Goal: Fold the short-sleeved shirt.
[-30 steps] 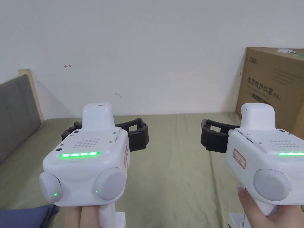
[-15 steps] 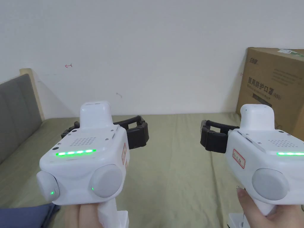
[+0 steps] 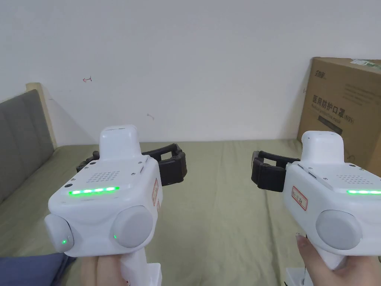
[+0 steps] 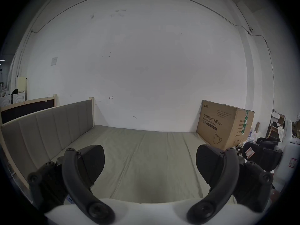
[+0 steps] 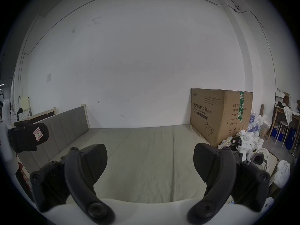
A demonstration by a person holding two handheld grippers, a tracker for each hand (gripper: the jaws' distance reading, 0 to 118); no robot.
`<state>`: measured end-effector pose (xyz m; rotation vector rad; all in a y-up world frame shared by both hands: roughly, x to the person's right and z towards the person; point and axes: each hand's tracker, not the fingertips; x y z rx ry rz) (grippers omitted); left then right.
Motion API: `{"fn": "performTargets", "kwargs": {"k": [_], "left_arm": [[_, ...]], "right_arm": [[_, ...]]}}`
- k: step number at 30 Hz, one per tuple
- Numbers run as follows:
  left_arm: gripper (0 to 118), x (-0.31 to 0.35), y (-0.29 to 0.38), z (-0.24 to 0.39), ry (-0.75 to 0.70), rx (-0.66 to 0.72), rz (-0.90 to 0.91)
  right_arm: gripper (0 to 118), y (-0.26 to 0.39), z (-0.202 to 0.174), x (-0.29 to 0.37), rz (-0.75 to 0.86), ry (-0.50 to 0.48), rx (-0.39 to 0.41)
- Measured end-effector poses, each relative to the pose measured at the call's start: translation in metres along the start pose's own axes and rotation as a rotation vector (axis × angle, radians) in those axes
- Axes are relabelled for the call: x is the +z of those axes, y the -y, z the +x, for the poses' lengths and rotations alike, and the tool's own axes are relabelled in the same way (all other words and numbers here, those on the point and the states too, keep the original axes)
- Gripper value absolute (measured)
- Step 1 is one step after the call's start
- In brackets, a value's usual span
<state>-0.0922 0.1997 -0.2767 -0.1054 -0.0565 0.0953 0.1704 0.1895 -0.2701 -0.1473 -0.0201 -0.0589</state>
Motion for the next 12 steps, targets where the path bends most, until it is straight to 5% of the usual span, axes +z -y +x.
{"fn": "performTargets", "kwargs": {"k": [12], "left_arm": [[114,0.0017,0.004,0.0017,0.054,0.013,-0.006]], "right_arm": [[110,0.0029,-0.0018,0.0016,-0.012,-0.005,0.004]]}}
